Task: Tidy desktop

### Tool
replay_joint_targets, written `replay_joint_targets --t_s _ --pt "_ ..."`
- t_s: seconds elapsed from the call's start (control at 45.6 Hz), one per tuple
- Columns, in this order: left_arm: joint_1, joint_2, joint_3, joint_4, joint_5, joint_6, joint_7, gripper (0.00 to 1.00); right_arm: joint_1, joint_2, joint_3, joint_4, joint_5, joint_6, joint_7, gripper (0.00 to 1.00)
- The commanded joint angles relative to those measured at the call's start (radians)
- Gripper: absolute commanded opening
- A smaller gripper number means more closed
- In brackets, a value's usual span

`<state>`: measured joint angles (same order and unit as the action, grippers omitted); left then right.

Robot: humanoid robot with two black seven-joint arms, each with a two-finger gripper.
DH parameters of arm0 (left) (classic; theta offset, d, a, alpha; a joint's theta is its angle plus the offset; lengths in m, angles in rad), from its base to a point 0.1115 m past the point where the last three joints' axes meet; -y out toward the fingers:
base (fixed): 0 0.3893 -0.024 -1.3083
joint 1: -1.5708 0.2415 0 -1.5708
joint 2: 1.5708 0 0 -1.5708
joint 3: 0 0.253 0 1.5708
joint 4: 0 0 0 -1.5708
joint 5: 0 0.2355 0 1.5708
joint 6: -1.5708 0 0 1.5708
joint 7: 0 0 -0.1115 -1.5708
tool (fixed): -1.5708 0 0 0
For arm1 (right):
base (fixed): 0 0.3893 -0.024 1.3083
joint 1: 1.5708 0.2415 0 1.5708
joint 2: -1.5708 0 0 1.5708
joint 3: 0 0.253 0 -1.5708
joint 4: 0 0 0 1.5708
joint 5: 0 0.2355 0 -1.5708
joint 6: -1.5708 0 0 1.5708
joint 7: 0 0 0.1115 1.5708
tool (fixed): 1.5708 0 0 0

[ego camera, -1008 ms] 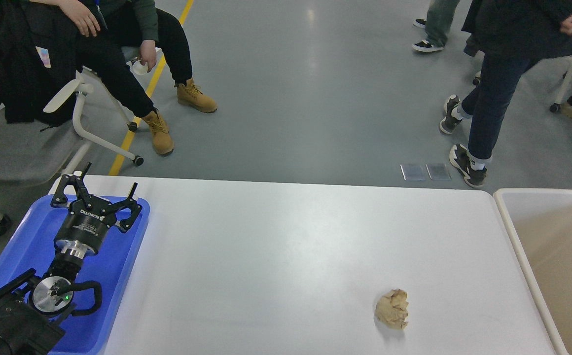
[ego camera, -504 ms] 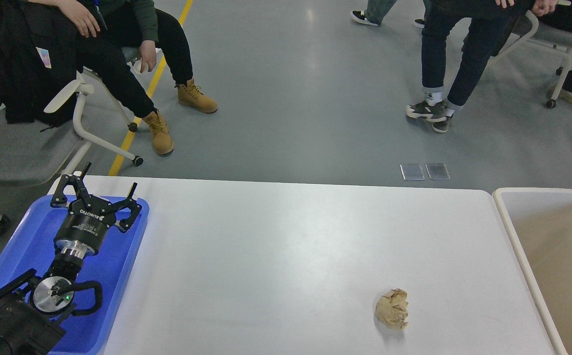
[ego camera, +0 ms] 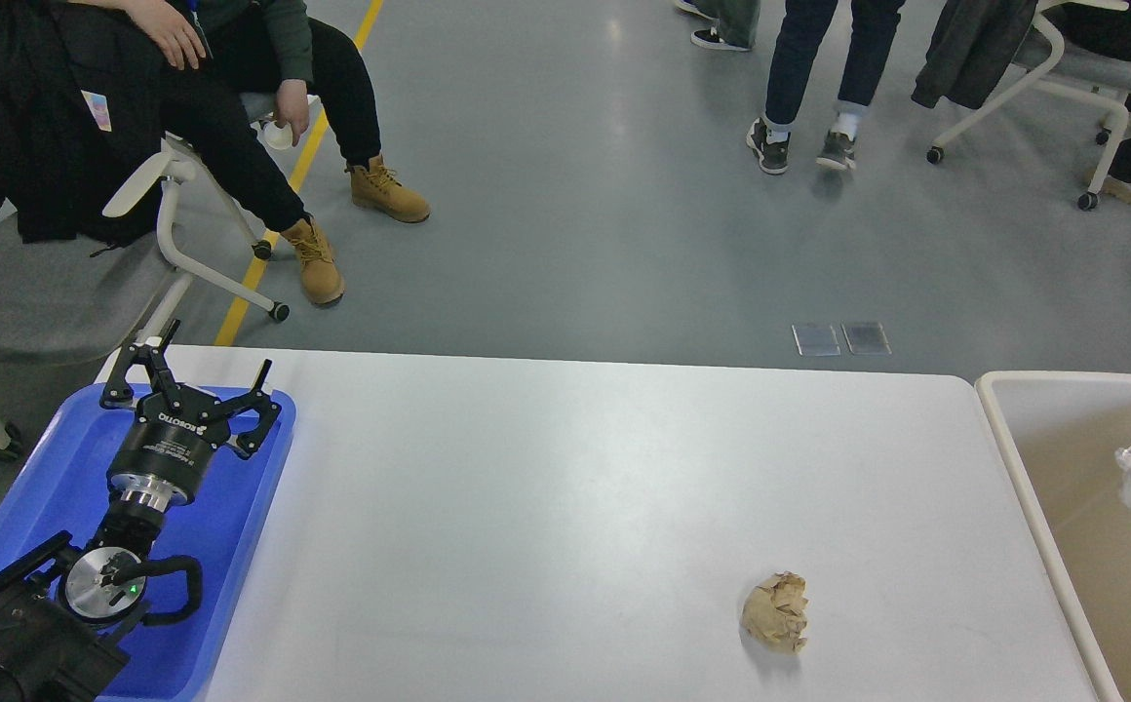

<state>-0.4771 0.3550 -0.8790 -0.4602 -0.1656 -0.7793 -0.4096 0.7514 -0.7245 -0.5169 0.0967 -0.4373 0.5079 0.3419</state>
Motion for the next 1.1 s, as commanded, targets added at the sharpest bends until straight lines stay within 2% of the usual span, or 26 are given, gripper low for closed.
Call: replay_joint_targets --t_s 0.0,0.526,0.548,0.592,0.635,0.723,0.767,1.074 --pt "0.000 -0.001 0.000 0.000 0.000 0.000 0.000 0.99 -0.124 0.108 0.077 -0.107 0.000 -0.019 0.000 0.00" --pt "0.000 0.001 0.000 0.000 0.000 0.000 0.000 0.99 -0.139 0.111 0.097 -0.107 0.000 -0.061 -0.011 0.00" --pt "0.000 -0.001 0.000 0.000 0.000 0.000 0.000 0.99 -0.138 0.111 0.097 -0.107 0.000 -0.068 -0.012 0.04" --pt "0.000 0.001 0.000 0.000 0.000 0.000 0.000 0.99 -0.139 0.109 0.097 -0.107 0.000 -0.092 -0.012 0.31" --pt "0.000 0.001 0.000 0.000 0.000 0.000 0.000 0.99 -0.139 0.106 0.095 -0.106 0.000 -0.117 -0.012 0.52" --pt "0.000 -0.001 0.000 0.000 0.000 0.000 0.000 0.99 -0.139 0.100 0.095 -0.100 0.000 -0.153 -0.011 0.84" --pt "0.000 -0.001 0.000 0.000 0.000 0.000 0.000 0.99 -0.136 0.100 0.095 -0.100 0.000 -0.167 -0.011 0.96" --pt "0.000 -0.001 0.000 0.000 0.000 0.000 0.000 0.99 -0.101 0.053 0.097 -0.075 0.000 -0.183 -0.011 0.98"
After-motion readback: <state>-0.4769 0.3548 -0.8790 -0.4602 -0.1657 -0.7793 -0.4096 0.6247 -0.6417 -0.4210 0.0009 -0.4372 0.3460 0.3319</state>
